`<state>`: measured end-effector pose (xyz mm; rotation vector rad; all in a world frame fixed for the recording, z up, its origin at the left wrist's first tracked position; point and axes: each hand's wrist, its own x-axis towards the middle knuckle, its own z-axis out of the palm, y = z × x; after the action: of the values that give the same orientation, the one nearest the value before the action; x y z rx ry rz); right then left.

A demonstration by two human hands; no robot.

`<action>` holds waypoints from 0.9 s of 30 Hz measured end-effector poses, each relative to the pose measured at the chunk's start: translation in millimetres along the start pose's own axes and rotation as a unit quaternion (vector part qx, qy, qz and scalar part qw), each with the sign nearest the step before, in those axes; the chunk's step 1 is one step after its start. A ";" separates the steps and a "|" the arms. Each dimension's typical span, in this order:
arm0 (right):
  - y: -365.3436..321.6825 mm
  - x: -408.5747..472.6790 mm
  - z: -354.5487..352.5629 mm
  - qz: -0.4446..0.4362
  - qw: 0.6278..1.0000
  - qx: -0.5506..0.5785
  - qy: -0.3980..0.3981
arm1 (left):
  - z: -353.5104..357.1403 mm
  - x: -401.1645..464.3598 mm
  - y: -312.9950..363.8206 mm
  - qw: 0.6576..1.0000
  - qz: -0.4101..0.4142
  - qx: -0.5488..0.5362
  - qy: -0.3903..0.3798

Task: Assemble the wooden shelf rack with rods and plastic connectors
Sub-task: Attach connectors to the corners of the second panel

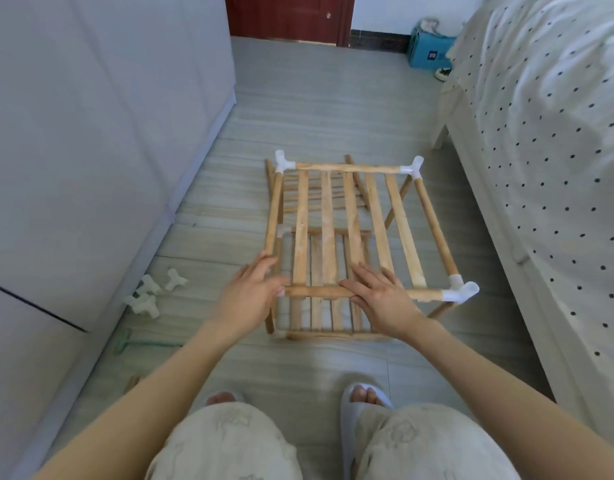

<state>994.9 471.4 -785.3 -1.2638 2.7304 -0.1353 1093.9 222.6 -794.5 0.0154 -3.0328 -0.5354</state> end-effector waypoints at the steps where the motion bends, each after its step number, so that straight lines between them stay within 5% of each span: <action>1: 2.4 2.5 -3.5 0.009 0.999 0.002 -0.045 | -1.5 4.1 1.4 0.999 -0.016 0.020 -0.022; 4: -4.9 15.3 -26.0 0.058 0.978 0.039 -0.197 | -17.2 16.2 5.2 0.985 -0.049 0.077 -0.147; 7: -26.4 27.5 -59.1 0.113 0.950 0.118 -0.266 | -39.9 14.4 10.7 0.971 -0.068 0.065 -0.219; 17: -162.9 42.3 -129.6 -0.013 0.968 0.027 -0.249 | -124.6 -96.4 -6.6 0.982 -0.155 -0.089 -0.063; 27: -271.8 79.0 -44.2 -0.107 0.952 0.056 -0.281 | -92.5 -206.6 -95.4 0.940 -0.302 -0.158 -0.033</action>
<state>1141.8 236.9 -711.1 -1.3167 2.0773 0.0447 1305.8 105.6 -752.6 0.9474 -2.9211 -1.0688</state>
